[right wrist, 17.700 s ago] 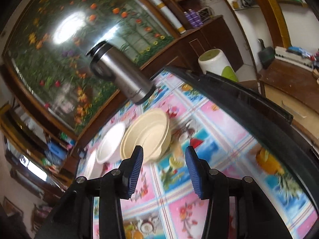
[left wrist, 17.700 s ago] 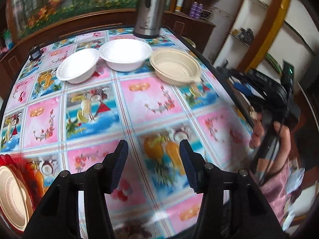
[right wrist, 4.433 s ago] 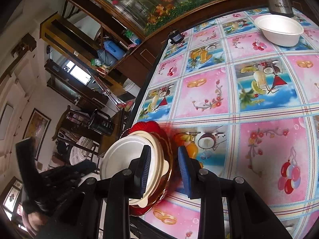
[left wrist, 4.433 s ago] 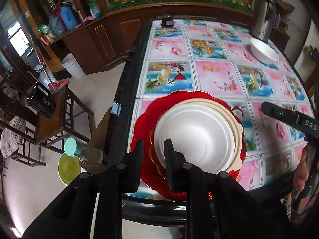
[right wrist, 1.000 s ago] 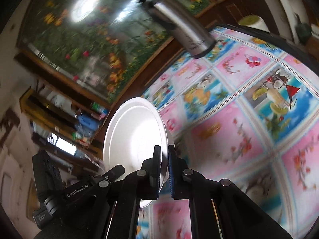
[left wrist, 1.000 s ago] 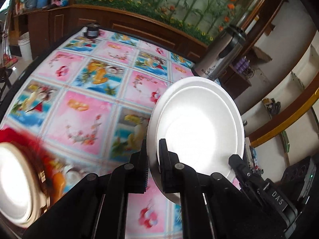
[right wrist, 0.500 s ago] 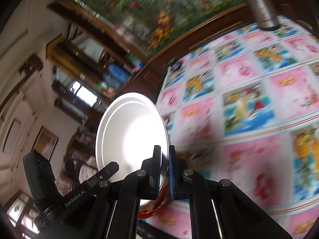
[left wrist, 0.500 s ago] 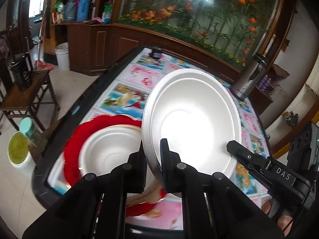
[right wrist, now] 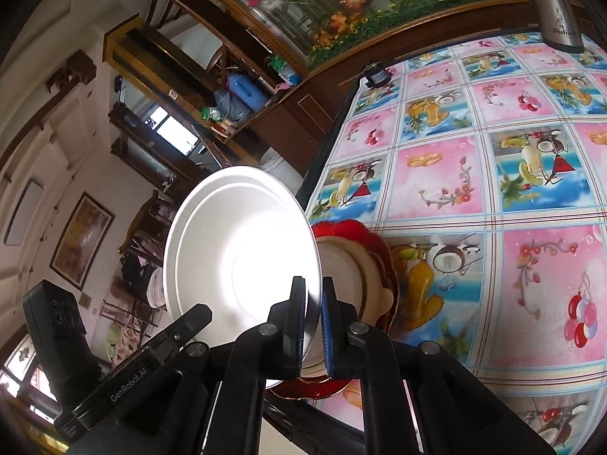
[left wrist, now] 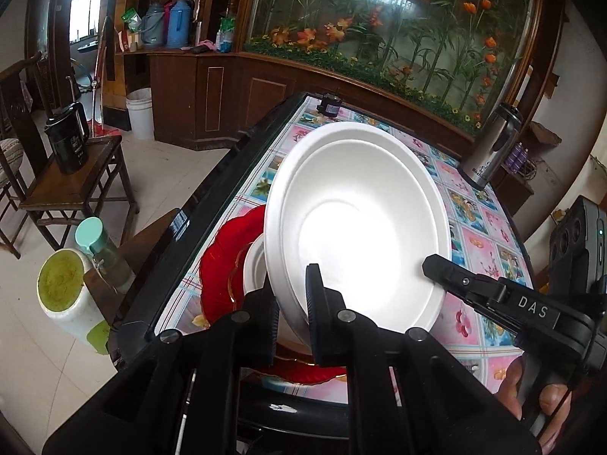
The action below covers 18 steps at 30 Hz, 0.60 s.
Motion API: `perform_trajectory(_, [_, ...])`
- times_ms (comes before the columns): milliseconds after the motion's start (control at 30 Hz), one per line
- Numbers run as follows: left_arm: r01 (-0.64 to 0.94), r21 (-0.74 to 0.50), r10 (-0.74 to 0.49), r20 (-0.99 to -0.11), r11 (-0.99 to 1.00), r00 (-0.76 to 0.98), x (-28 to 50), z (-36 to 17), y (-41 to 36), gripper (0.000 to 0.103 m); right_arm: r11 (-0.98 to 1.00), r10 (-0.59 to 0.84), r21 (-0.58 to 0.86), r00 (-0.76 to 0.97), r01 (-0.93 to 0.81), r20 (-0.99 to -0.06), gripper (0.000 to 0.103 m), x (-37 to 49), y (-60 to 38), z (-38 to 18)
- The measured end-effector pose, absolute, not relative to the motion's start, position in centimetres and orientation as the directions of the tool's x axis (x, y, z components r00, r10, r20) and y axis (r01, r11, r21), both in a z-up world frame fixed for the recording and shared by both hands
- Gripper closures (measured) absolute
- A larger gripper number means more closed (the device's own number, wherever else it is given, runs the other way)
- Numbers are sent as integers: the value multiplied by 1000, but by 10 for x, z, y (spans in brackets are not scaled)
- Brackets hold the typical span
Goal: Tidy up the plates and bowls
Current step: 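Carry the white foam bowl with both tools over the plate stack, then lower the white foam bowl onto the white foam plate on the stack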
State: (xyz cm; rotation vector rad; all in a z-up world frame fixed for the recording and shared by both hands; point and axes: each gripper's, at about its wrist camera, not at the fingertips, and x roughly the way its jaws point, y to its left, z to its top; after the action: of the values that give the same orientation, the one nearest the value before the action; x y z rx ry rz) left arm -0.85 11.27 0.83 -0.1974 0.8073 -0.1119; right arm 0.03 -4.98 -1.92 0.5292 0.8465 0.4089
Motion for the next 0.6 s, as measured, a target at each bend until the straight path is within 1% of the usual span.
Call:
perform_trajectory(167, [19,-213,-170,-720,977,673,-5,0,117,92,795,544,593,587,-131,-600,96,3,-48,-25])
perform_trajectory(367, [11,-206,-167,-757,978,632,5,-12,116,91,803,533,585,572,-110,-624,96,7,-48,-36])
perform_trajectory(600, [7,-201,-163,-771,979,616,6,-19,117,91,806,531,584,555,-97,-640,96,11,-46,-46])
